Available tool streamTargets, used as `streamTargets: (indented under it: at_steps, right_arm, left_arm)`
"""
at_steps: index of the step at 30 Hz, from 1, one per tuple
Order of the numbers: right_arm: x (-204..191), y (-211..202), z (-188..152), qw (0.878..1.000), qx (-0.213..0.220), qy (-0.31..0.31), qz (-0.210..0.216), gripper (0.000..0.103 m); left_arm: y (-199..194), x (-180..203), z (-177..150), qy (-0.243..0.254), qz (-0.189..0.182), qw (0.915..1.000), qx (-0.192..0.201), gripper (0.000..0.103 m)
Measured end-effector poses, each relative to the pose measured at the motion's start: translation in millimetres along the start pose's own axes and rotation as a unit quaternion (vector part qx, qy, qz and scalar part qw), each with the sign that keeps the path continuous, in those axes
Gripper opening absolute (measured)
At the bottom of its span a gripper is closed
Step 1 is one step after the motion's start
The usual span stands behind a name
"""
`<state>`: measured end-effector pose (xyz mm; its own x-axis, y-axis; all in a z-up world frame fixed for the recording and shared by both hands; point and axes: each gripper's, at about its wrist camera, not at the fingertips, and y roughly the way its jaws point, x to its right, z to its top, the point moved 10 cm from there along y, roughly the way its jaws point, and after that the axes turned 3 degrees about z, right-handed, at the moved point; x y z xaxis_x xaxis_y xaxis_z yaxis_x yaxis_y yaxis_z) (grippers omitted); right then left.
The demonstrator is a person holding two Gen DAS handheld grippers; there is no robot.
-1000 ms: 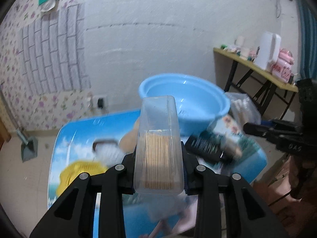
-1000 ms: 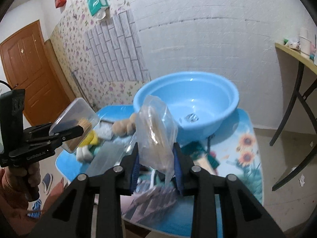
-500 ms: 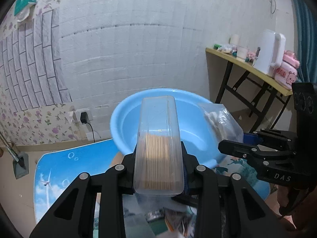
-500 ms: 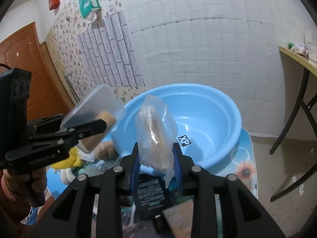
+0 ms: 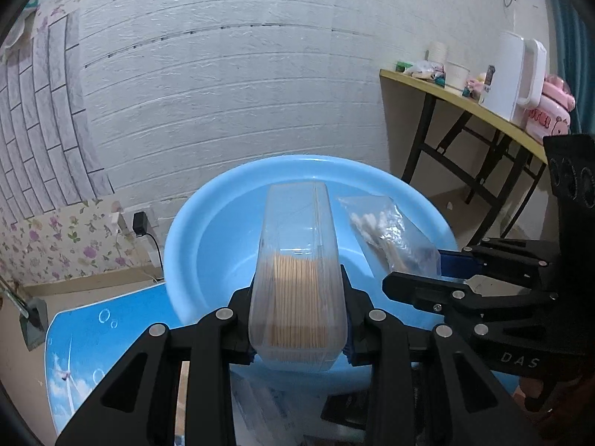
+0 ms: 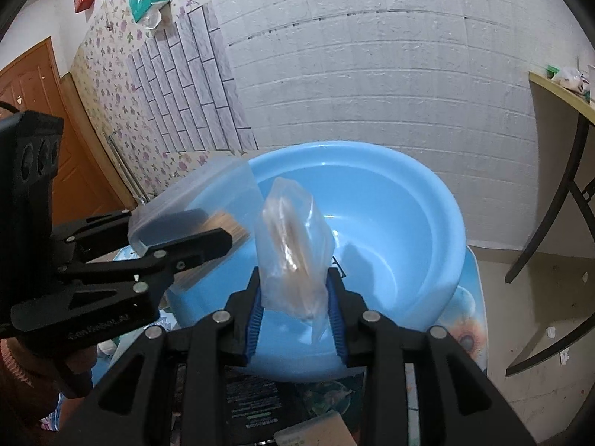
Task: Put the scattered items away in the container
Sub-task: 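Carry the toothpick box and bag over the blue basin and open both grippers, then move the left gripper to the yellow plush toy while the right reaches the tissue pack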
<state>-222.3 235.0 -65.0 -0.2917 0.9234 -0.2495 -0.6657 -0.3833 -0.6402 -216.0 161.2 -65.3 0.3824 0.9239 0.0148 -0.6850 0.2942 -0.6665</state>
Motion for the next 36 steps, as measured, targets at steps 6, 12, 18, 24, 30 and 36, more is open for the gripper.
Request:
streamTargets:
  at_steps: [6, 12, 18, 24, 30, 36]
  right_arm:
    - [6, 10, -5, 1.0, -0.013, 0.013, 0.003, 0.033]
    - [5, 10, -5, 1.0, -0.011, 0.008, -0.003, 0.036]
    - [6, 8, -5, 1.0, -0.009, 0.008, -0.013, 0.051]
    - [2, -2, -7, 1.0, -0.001, 0.006, -0.013, 0.051]
    - [3, -21, -14, 1.0, 0.013, 0.011, -0.022, 0.052]
    - [3, -40, -27, 0.999, 0.017, 0.015, -0.037, 0.052]
  left_arm:
    - [10, 8, -6, -0.004, -0.014, 0.9998, -0.014, 0.032]
    - [9, 9, -10, -0.007, -0.014, 0.9996, -0.021, 0.031]
    - [3, 9, -10, -0.01, -0.013, 0.9997, -0.017, 0.032]
    - [-8, 9, -12, -0.008, -0.012, 0.9998, -0.01, 0.033]
    - [-25, -3, -24, -0.021, -0.004, 0.9997, -0.007, 0.033]
    - [-45, -21, -48, -0.036, 0.012, 0.9992, -0.009, 0.033]
